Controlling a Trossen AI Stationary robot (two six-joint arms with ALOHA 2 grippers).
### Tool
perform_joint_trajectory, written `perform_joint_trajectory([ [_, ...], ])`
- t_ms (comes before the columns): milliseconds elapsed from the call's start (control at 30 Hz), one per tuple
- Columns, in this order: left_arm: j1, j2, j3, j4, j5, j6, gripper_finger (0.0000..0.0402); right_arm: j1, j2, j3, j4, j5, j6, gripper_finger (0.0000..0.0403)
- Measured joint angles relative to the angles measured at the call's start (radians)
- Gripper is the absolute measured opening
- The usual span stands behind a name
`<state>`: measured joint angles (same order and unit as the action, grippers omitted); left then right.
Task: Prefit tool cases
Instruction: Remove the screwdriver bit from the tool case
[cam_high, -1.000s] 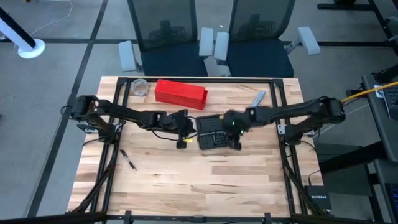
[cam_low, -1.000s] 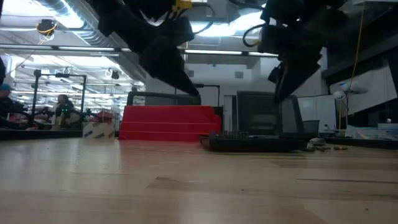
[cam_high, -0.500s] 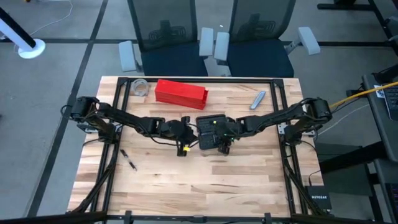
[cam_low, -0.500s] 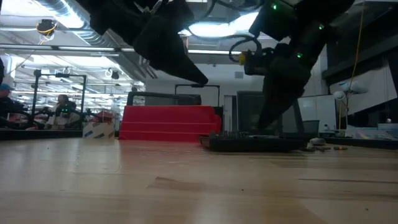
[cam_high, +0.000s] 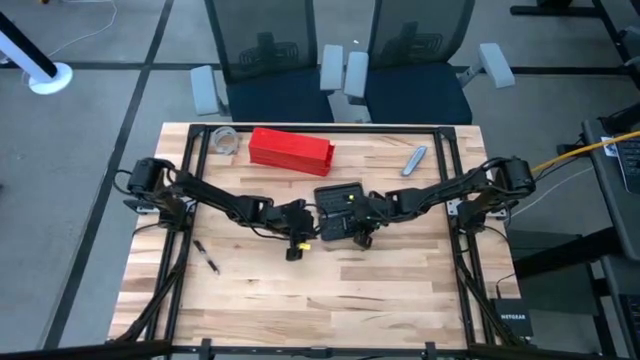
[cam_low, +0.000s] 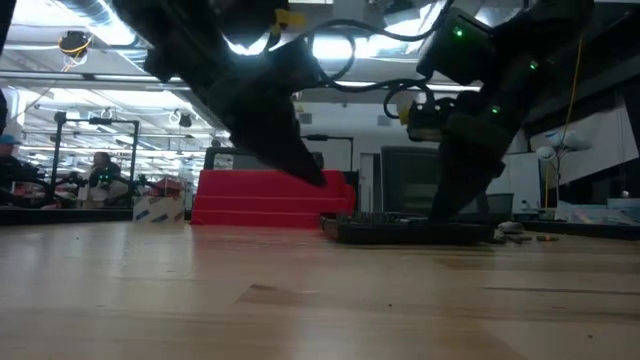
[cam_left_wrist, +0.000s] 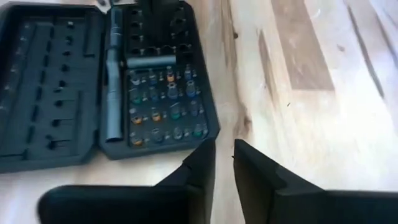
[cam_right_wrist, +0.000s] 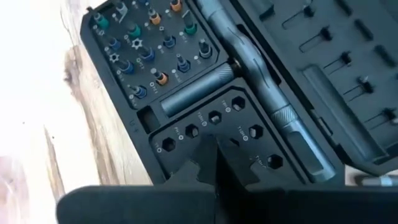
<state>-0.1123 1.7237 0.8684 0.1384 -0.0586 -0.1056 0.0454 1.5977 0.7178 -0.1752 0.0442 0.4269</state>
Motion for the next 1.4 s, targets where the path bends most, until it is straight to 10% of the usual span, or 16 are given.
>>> perform_joint_trajectory([
  [1400,0.004,0.089,0.000,0.101,-0.064,0.170,0.0104,0.000,0.005,-0.026,0.098,0.016,0.018,0.0000],
])
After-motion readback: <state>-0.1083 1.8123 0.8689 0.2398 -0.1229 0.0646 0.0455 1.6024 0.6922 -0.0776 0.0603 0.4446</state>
